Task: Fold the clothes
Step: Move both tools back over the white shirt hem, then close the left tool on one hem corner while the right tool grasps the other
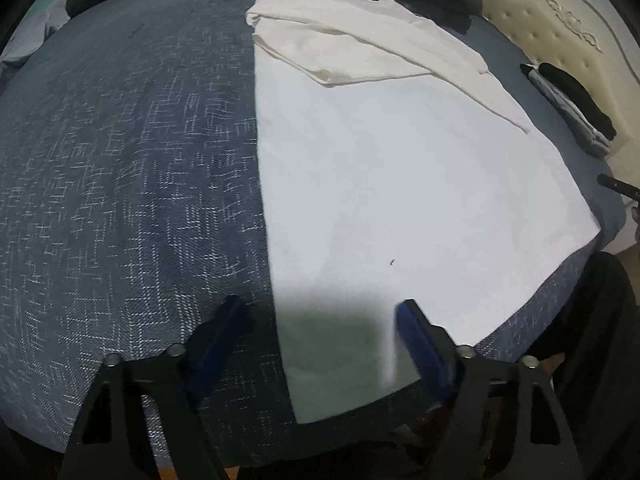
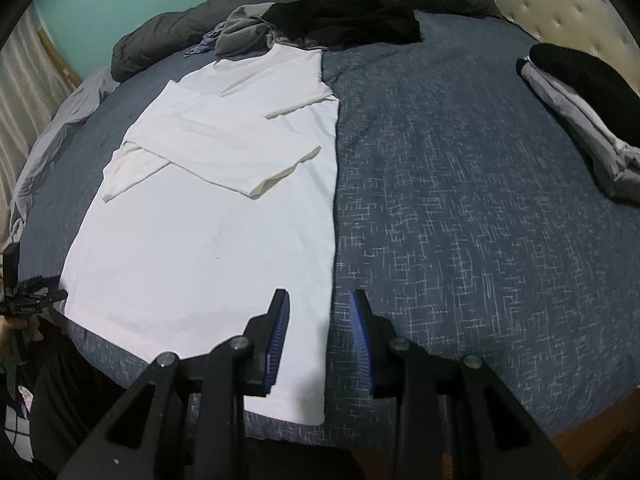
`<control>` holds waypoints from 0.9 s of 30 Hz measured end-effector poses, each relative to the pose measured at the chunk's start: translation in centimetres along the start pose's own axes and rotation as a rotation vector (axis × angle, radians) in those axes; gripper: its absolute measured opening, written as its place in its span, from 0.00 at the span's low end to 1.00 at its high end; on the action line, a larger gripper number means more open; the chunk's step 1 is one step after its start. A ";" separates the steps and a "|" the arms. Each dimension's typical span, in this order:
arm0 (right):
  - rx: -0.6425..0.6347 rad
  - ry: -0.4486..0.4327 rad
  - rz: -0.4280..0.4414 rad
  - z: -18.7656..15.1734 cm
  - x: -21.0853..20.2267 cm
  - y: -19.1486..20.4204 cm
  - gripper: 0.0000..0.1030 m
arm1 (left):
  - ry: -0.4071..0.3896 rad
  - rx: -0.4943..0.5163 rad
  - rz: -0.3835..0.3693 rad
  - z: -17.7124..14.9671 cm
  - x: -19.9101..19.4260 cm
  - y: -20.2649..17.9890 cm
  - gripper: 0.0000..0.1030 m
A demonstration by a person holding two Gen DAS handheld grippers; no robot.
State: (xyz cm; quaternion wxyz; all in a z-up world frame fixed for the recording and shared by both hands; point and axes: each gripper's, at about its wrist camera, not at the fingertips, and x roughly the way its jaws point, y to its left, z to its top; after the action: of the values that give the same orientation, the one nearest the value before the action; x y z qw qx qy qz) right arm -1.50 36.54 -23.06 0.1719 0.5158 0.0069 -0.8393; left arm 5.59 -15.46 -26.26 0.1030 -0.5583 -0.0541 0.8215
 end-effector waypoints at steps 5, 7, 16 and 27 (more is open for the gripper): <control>0.011 -0.004 0.003 0.1 -0.3 -0.2 0.30 | -0.010 -0.008 -0.033 -0.2 -0.7 0.3 0.47; 0.013 -0.004 0.004 0.1 -0.3 -0.3 0.30 | -0.003 0.002 -0.050 -0.4 -0.7 0.2 0.42; 0.043 0.035 0.029 -0.6 0.2 -1.1 0.35 | 0.003 -0.009 -0.068 0.0 -1.1 1.3 0.12; 0.086 0.172 0.119 -3.5 2.3 -1.8 0.44 | 0.000 0.000 -0.089 0.0 -2.2 2.0 0.04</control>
State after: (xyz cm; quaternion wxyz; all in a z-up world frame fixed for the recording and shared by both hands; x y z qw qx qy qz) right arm 0.03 38.25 -27.02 0.1979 0.5924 -0.0452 -0.7796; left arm 6.19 -17.86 -24.71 0.1393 -0.5555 -0.0789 0.8160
